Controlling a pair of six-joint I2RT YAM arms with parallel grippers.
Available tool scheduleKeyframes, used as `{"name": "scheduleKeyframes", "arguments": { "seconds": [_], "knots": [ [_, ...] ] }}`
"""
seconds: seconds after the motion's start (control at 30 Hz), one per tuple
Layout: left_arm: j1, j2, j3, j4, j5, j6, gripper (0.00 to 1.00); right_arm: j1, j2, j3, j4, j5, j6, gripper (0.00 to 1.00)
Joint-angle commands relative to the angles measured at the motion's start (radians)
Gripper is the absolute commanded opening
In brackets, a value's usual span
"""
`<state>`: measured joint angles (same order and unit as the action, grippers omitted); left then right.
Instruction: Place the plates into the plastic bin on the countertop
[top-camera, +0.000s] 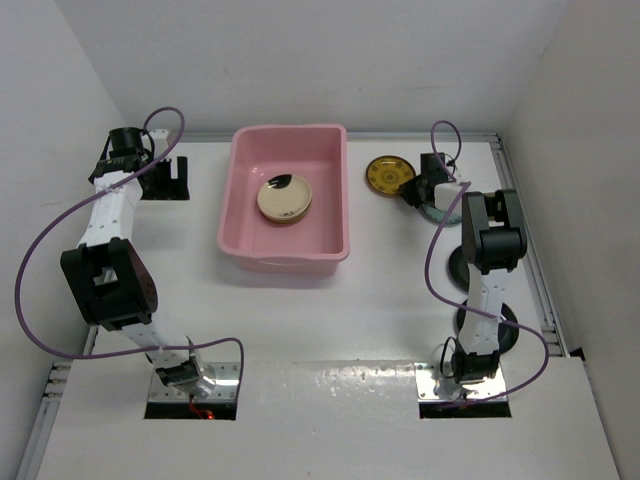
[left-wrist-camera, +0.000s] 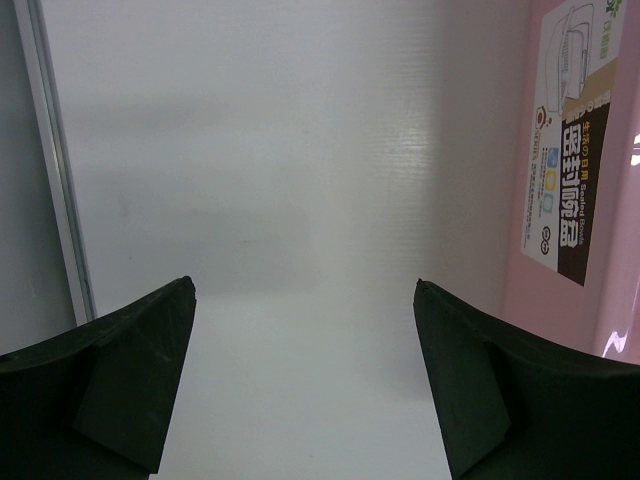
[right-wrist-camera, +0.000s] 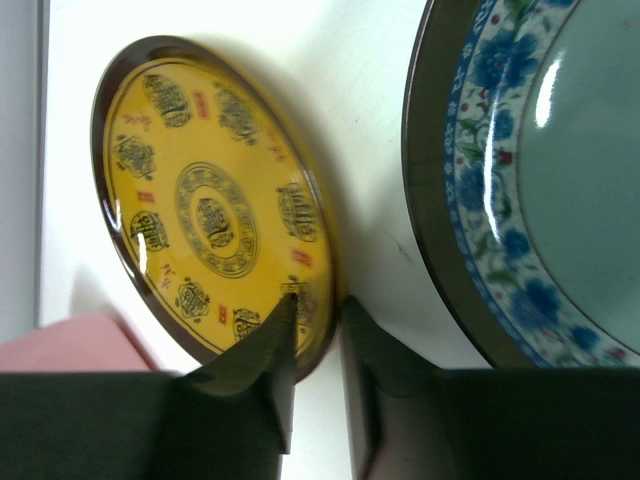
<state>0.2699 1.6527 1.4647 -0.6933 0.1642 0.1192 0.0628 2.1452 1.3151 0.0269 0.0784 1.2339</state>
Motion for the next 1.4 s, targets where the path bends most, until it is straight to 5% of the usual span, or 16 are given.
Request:
{"name": "scheduleKeyframes", "arguments": {
  "seconds": [0.0, 0.03, 0.07, 0.23, 0.43, 0.63, 0.73, 0.83, 1.0, 1.27, 1.33, 1.37],
  "knots": [
    [0.012, -0.036, 0.016, 0.02, -0.002, -0.001, 0.92, 0.0, 0.05, 0.029, -0.009, 0.018, 0.039, 0.22],
    [0.012, -0.036, 0.016, 0.02, -0.002, -0.001, 0.92, -0.006, 0.044, 0.018, 0.022, 0.017, 0.039, 0.05],
    [0.012, -0.036, 0.016, 0.02, -0.002, -0.001, 0.92, -0.001, 0.039, 0.01, 0.027, 0.018, 0.038, 0.0],
    [0.012, -0.036, 0.006, 0.02, -0.011, -0.001, 0.92, 0.006, -0.062, 0.012, 0.071, 0.064, -0.08, 0.0],
    [0.012, -0.054, -0.003, 0.02, -0.011, 0.01, 0.92, 0.045, -0.369, -0.097, 0.217, 0.2, -0.19, 0.0],
    [0.012, -0.054, -0.003, 0.02, 0.009, 0.01, 0.92, 0.205, -0.587, -0.146, 0.303, 0.279, -0.397, 0.0],
    [0.012, -0.054, -0.003, 0.02, 0.009, 0.01, 0.92, 0.293, -0.547, -0.077, 0.207, 0.221, -0.453, 0.0],
    [0.012, -0.064, -0.003, 0.02, 0.018, 0.01, 0.92, 0.368, -0.408, 0.088, 0.031, 0.043, -0.476, 0.0],
    [0.012, -0.073, -0.003, 0.02, 0.018, 0.01, 0.92, 0.46, -0.137, 0.435, -0.206, -0.037, -0.445, 0.0],
    [0.012, -0.083, -0.023, 0.02, 0.009, 0.019, 0.92, 0.493, 0.042, 0.579, -0.255, -0.105, -0.389, 0.0],
    [0.012, -0.083, -0.023, 0.02, 0.009, 0.019, 0.92, 0.497, 0.061, 0.584, -0.255, -0.1, -0.393, 0.08],
    [0.012, -0.083, -0.023, 0.02, 0.009, 0.019, 0.92, 0.499, 0.062, 0.588, -0.258, -0.101, -0.395, 0.22]
  ]
}}
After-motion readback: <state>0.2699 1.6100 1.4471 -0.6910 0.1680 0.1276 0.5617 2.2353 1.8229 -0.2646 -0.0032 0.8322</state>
